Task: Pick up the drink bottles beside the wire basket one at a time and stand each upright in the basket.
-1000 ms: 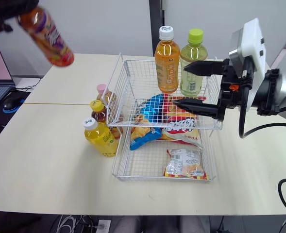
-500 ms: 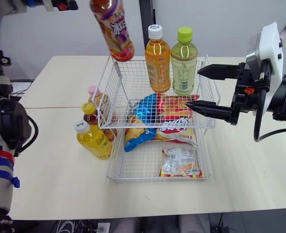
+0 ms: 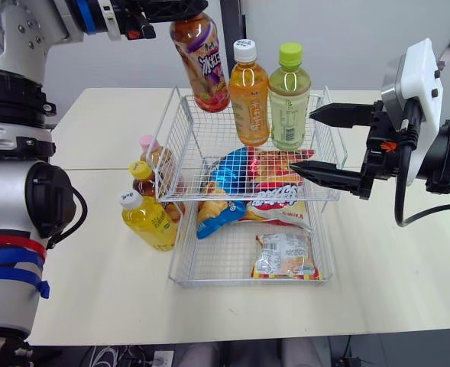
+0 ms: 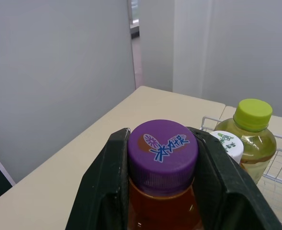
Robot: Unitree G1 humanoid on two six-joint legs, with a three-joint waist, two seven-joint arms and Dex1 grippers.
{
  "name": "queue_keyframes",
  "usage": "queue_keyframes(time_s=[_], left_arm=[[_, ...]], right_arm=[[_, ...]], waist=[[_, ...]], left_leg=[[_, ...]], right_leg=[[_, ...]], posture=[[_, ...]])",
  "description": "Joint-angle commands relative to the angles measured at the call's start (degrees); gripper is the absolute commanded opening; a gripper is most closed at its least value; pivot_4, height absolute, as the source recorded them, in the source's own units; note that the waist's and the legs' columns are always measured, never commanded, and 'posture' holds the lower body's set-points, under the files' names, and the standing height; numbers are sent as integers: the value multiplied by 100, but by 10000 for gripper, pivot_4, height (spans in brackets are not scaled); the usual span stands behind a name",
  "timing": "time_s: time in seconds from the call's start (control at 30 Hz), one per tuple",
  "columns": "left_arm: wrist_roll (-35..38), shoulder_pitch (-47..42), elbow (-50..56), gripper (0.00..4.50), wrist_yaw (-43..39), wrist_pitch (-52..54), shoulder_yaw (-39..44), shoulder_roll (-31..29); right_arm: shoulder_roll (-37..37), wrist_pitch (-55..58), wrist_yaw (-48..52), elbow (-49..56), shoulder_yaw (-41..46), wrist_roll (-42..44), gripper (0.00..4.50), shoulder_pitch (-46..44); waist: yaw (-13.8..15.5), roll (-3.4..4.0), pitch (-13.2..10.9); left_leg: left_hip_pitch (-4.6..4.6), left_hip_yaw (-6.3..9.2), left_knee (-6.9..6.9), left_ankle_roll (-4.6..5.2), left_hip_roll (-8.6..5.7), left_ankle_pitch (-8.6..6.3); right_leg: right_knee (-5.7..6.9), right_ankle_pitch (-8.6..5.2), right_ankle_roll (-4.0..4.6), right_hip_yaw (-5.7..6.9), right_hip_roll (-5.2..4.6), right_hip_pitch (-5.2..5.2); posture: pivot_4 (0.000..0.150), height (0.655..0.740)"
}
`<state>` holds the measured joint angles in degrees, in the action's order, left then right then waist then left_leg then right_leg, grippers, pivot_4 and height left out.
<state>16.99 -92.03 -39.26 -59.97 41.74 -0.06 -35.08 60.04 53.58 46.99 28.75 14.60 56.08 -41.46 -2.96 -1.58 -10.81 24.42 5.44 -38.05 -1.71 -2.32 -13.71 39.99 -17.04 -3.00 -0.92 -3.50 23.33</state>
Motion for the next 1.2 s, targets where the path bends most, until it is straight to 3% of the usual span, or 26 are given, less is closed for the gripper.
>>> queue_keyframes(time_s=[0.03,0.23,0.73,1.07,1.2], left_arm=[[60,182,277,13450,82,204,65,66],[22,566,781,13450,0,302,-94,114],[54,605,846,13450,-20,308,-106,264],[125,266,810,44650,-353,458,33,-167],[274,184,990,44650,-520,782,107,-490]], right_arm=[[136,5,-45,84,230,106,45000,-40],[149,25,-126,67,226,210,45000,-99],[136,-9,-162,32,179,221,45000,-110],[223,-29,-208,-95,412,110,45000,-51],[251,-133,-189,-73,577,70,45000,30]], waist=[[14,0,0],[37,0,0],[96,2,1],[96,2,1],[96,2,1]], left_leg=[[-1,0,-1,0,0,0],[-5,1,-4,0,0,0],[2,0,-4,0,-3,0],[2,0,-4,0,-2,0],[1,0,-3,0,-1,0]], right_leg=[[0,0,0,0,0,-2],[3,0,0,1,0,-7],[0,0,0,2,-2,-2],[-1,0,0,1,-1,-1],[-1,0,0,2,-1,-1]], posture=[[1500,7400],[1500,7400],[1500,7400],[1500,7400],[1500,7400]])
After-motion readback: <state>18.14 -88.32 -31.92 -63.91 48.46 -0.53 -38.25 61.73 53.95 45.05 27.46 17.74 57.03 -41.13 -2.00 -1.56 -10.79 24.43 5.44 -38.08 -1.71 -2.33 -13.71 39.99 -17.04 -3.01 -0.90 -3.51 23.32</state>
